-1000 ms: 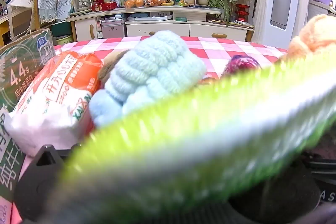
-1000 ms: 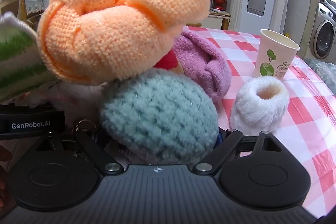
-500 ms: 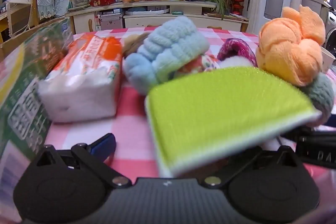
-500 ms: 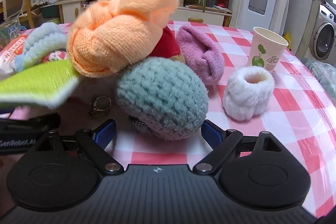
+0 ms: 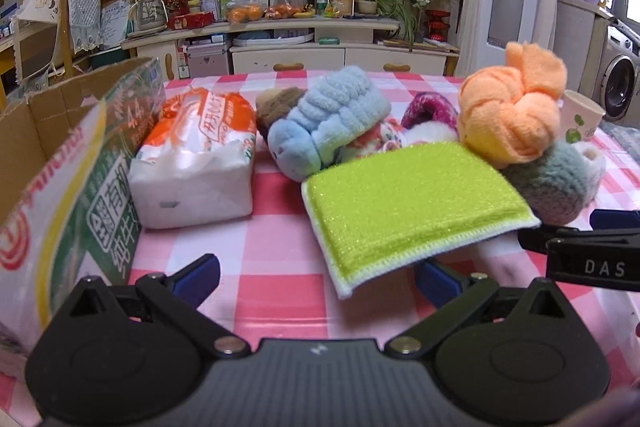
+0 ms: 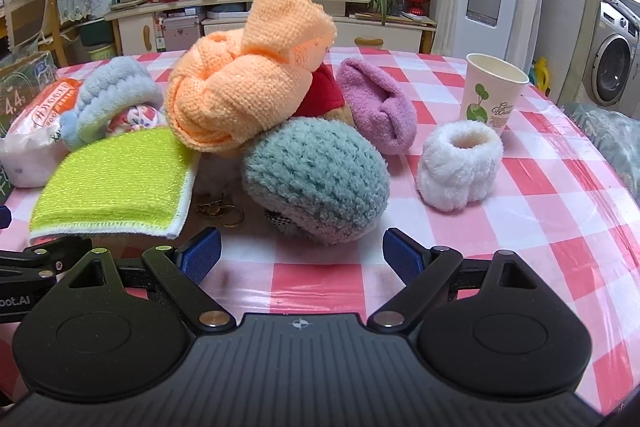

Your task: Organize soft objects

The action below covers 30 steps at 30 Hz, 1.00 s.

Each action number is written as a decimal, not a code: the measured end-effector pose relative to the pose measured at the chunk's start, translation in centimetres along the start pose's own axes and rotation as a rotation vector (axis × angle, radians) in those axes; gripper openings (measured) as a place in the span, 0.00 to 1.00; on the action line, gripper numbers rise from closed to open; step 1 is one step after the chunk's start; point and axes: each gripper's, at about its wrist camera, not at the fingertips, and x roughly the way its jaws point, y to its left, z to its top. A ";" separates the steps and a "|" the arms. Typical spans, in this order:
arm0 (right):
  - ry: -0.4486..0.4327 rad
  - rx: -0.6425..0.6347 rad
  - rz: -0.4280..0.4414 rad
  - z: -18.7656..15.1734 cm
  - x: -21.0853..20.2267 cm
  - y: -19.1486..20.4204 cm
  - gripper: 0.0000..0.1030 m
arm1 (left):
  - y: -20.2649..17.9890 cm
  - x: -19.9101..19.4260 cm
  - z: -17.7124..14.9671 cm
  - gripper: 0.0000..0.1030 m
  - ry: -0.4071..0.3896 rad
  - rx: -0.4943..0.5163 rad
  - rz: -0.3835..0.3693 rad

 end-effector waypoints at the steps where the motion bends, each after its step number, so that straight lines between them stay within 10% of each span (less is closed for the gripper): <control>1: -0.004 0.006 0.000 -0.1 -0.1 0.0 1.00 | 0.1 -0.3 0.1 0.99 -0.006 -0.001 -0.002; 30: -0.106 0.001 0.091 -1.1 -3.6 1.0 1.00 | 5.1 -8.4 0.9 0.99 -0.104 -0.061 0.039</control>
